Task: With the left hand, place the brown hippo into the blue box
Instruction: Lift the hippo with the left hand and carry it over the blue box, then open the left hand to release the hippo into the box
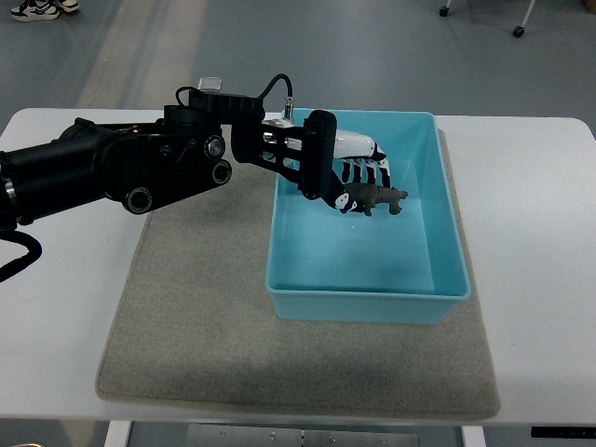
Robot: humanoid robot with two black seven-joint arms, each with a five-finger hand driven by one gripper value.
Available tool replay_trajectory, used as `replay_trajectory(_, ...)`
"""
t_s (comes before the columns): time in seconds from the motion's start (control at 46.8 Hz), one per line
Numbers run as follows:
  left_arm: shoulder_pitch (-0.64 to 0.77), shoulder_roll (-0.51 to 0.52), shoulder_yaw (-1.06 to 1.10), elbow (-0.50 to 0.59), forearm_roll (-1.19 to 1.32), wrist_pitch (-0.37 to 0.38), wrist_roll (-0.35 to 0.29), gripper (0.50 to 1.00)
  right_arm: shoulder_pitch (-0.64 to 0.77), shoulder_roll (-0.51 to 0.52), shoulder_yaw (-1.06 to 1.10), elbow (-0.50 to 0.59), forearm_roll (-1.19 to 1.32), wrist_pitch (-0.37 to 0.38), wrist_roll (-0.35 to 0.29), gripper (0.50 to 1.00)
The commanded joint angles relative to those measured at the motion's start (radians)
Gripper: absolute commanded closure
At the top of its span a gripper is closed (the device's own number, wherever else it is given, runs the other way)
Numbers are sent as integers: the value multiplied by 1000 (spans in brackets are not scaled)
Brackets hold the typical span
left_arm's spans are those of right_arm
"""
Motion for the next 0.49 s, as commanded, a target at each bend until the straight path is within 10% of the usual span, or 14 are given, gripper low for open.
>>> replay_trajectory(0.0,14,-8,6,5,0,1,2,1000,0,0,0,0,0,0,0,564)
replay_trajectory(0.363,54,-27,6,12,-2,7,3,999,0,0,0,0,0,0,0,564)
replay_trajectory(0.47,61,-27,6,12,-2,11,3,879,0,0,0,0,0,0,0,564)
